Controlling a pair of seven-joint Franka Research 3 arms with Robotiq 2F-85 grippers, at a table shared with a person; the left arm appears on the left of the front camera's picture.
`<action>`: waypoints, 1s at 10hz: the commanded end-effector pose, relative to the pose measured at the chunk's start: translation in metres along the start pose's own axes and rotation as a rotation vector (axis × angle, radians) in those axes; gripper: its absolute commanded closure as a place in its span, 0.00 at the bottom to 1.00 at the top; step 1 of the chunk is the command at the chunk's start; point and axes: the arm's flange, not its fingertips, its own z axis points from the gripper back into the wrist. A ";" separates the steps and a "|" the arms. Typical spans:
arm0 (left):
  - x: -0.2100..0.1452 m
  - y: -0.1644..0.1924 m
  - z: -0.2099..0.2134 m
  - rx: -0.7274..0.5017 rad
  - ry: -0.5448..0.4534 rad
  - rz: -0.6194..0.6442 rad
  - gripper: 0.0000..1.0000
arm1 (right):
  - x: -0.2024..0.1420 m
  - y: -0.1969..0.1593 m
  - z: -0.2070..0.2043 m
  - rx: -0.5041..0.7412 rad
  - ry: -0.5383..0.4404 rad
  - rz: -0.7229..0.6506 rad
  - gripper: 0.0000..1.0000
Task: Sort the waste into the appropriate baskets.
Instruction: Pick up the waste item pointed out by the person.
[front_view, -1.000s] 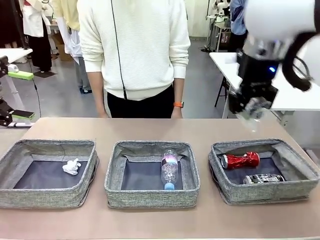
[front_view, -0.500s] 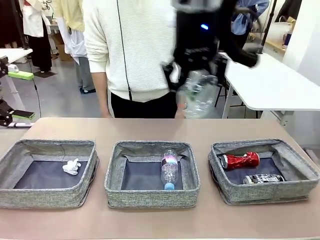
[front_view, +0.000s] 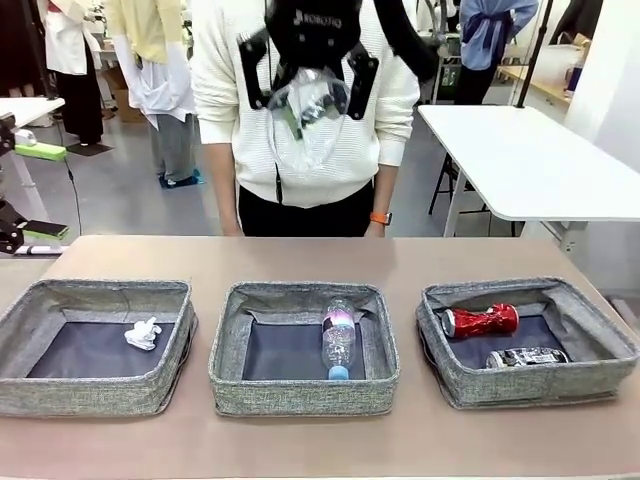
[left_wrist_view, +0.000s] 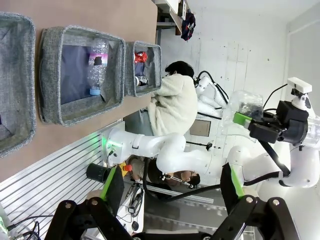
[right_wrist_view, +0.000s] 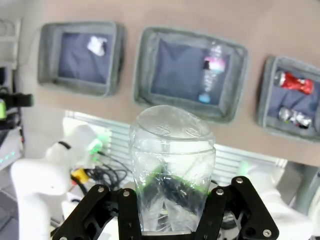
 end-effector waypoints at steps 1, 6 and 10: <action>-0.001 -0.001 0.001 -0.009 0.004 -0.017 0.00 | -0.006 -0.007 0.006 0.028 0.004 0.009 1.00; -0.001 -0.001 0.001 -0.009 0.004 -0.017 0.00 | -0.002 -0.006 0.014 0.017 -0.017 -0.012 1.00; -0.001 -0.001 0.001 -0.009 0.004 -0.017 0.00 | -0.002 -0.006 0.014 0.017 -0.017 -0.012 1.00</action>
